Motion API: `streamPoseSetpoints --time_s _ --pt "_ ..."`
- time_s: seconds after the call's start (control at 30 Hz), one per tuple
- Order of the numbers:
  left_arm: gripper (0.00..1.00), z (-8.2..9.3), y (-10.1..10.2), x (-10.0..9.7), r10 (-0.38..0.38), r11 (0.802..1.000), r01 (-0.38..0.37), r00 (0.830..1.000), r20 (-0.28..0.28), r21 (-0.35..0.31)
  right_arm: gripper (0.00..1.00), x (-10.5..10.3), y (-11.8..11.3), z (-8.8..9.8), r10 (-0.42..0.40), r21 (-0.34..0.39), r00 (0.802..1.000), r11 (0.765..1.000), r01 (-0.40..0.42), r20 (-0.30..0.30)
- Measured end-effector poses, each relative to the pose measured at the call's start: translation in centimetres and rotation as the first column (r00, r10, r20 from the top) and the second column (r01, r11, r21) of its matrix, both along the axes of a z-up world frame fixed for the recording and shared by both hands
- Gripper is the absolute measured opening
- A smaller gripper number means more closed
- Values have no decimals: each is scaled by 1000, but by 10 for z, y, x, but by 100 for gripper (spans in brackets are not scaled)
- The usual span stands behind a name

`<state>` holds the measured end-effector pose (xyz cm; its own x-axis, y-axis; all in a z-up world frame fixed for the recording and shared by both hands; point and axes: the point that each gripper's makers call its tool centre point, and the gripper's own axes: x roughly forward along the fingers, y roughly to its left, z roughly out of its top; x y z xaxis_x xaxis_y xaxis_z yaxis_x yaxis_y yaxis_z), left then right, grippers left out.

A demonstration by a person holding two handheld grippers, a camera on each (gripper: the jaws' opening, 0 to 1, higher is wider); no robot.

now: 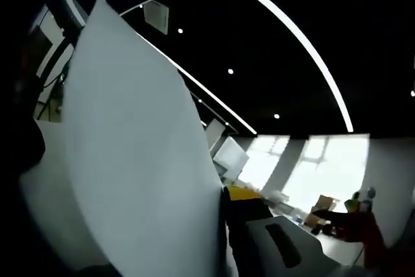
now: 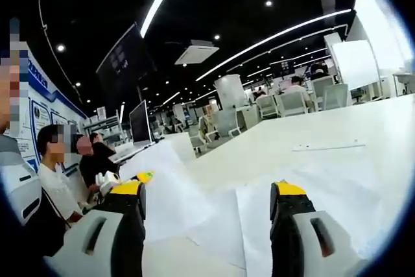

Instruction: Organize the stack of printing papers by aligning and flattening the scattered papers on the table

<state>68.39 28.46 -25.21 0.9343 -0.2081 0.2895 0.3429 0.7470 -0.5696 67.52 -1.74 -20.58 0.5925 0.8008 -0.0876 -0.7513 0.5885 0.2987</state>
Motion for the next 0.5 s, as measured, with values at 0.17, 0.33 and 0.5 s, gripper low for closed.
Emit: streamPoseSetpoints --time_s 0.17,0.33,0.5 --pt "7 0 0 0 1 1000 -1 1000 1 -1 74 7 -6 -6 -29 -23 1000 999 29 1" --pt "7 0 0 0 1 1000 -1 1000 1 -3 74 11 -12 -10 -44 -24 999 999 44 -6" --pt "7 1 0 0 -3 1000 3 1000 4 -7 75 15 -16 -12 -54 -31 998 998 54 -9"
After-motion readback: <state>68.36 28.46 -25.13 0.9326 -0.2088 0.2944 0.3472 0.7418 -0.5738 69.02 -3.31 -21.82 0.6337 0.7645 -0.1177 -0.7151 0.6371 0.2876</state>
